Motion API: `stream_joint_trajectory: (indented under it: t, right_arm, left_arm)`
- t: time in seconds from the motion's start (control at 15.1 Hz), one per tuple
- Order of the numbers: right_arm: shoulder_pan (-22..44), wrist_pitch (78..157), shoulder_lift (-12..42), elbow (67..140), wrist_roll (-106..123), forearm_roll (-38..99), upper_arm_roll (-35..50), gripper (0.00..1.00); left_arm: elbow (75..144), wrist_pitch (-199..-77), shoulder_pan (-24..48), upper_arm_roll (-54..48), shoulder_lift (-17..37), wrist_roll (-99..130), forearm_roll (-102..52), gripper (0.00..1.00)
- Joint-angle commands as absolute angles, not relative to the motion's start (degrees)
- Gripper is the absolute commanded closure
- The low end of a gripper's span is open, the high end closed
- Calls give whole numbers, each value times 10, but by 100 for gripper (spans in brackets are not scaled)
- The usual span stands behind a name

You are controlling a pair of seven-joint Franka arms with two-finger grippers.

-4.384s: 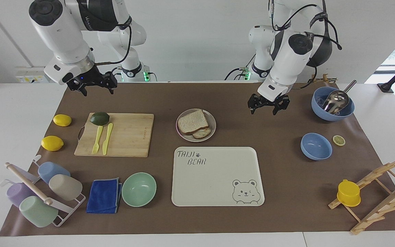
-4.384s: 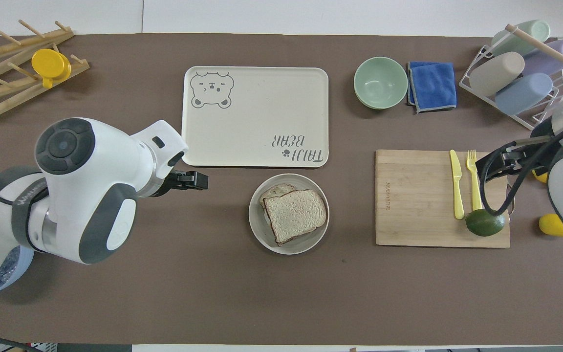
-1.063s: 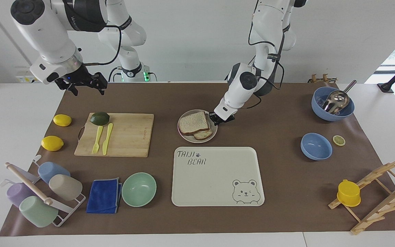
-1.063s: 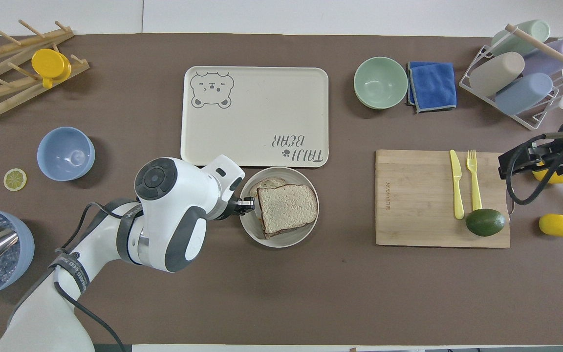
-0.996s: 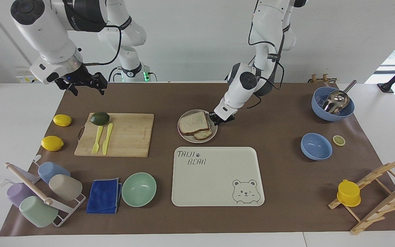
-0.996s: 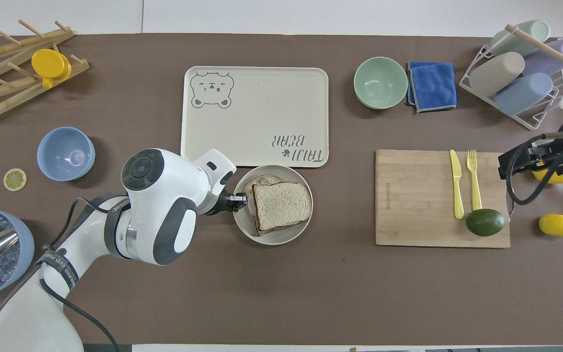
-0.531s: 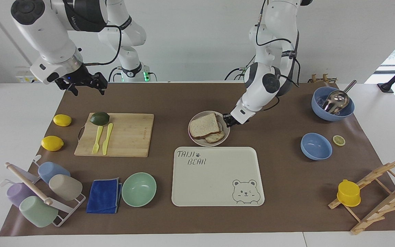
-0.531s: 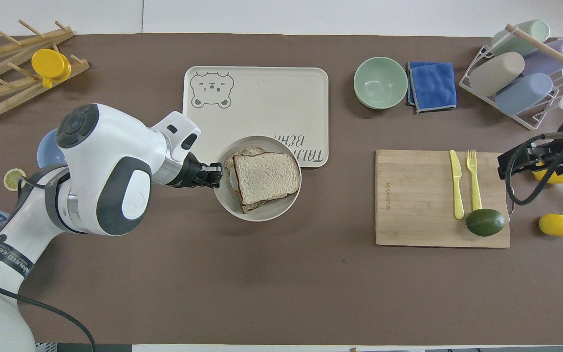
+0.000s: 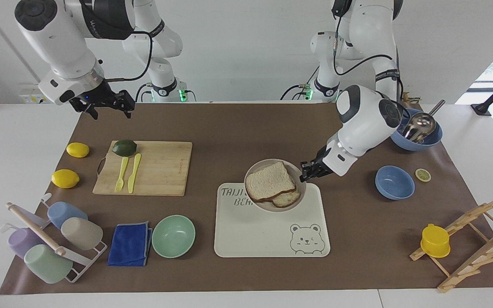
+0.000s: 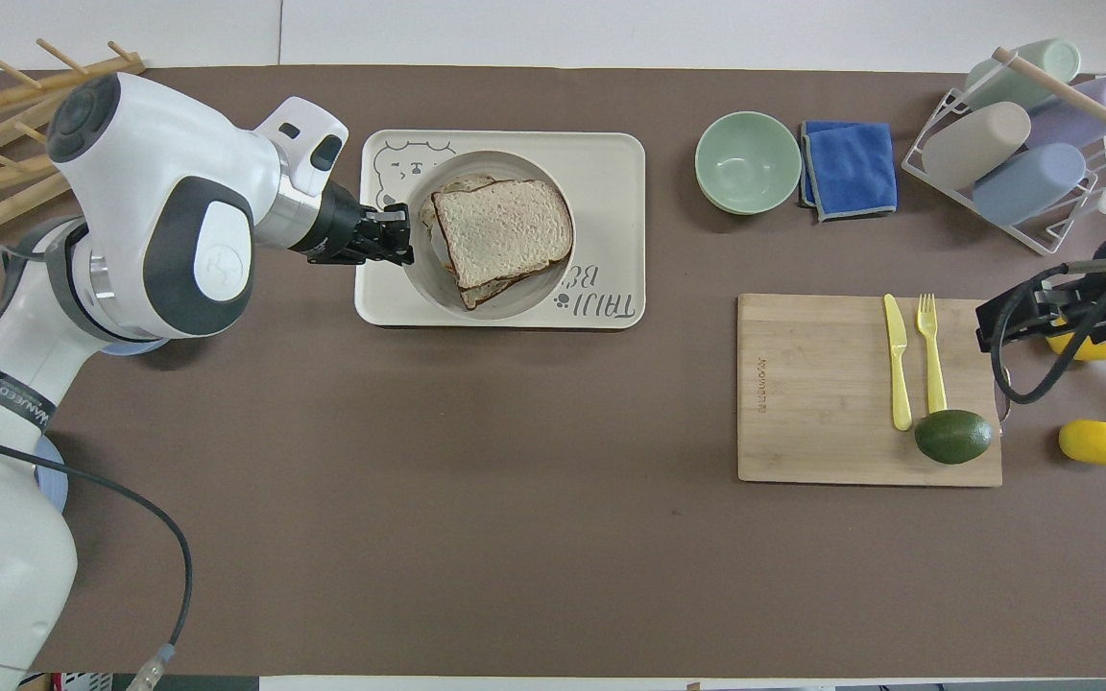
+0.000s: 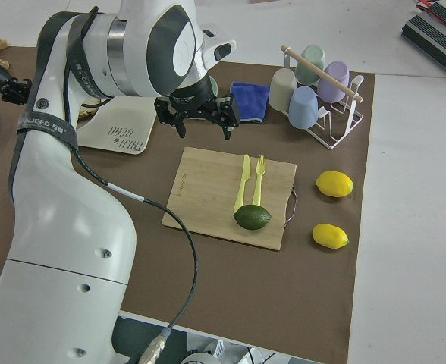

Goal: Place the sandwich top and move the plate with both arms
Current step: 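Slide the plate with the left gripper onto the bear tray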

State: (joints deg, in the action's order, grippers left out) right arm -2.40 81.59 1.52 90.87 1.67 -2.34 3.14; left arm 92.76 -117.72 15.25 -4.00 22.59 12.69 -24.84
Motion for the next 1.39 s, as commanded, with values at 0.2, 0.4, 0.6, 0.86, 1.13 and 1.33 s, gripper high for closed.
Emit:
stream_joint_trajectory:
  t: [0.2,0.4,0.6,0.86,1.13,1.33]
  right_arm:
    - [-28,809,13,905,33,-23,35,0]
    - [-28,809,13,905,33,-23,35,0]
    - [-28,809,13,905,33,-23,35,0]
    - [-28,809,13,905,33,-23,35,0]
    - [-27,810,13,905,33,-24,37,0]
    - [-27,810,13,905,33,-24,37,0]
  left_arm:
    - [819,-1220,151,-40,344,116,-223,100]
    - [842,-1239,155,-40,345,107,-203,100]
    - [861,-1245,156,-40,340,89,-203,100]
    - [870,-1252,154,-40,338,89,-203,100]
    - [861,-1241,147,-40,338,89,-202,0]
    - [829,-1185,132,-39,339,88,-190,0]
